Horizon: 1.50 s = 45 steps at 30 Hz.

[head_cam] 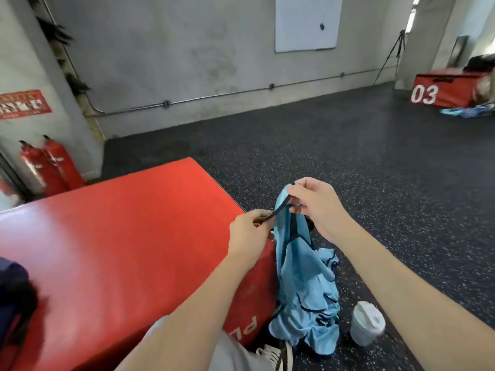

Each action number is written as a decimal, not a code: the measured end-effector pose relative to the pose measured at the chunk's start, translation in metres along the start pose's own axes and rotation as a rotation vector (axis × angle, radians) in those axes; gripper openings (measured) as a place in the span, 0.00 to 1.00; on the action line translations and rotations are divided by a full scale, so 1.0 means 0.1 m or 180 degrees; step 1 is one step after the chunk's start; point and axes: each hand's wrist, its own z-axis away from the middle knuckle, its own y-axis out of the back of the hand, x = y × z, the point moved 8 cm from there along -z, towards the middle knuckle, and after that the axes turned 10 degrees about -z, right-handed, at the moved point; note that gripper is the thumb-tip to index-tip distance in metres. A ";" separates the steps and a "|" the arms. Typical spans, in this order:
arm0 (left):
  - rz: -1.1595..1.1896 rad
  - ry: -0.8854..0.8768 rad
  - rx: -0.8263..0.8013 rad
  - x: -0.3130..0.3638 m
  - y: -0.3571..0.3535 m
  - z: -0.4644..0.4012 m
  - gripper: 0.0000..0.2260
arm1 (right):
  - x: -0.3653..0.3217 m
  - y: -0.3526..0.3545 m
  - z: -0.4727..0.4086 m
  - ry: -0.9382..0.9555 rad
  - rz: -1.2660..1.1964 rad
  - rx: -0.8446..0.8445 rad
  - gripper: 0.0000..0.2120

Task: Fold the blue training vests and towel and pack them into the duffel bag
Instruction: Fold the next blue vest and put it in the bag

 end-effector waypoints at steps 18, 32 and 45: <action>-0.1017 -0.1104 0.2016 2.21 3.28 -0.39 0.04 | -2.59 -2.18 -0.53 0.1517 0.0120 -0.0675 0.05; -0.1824 -0.1118 0.2683 2.44 4.64 0.24 0.09 | -3.05 -3.82 -0.27 0.1278 -0.0563 -0.1631 0.03; -0.2240 0.0430 0.0415 -0.27 3.20 0.41 0.17 | 0.32 -3.12 -0.43 0.0052 0.1422 -0.1352 0.09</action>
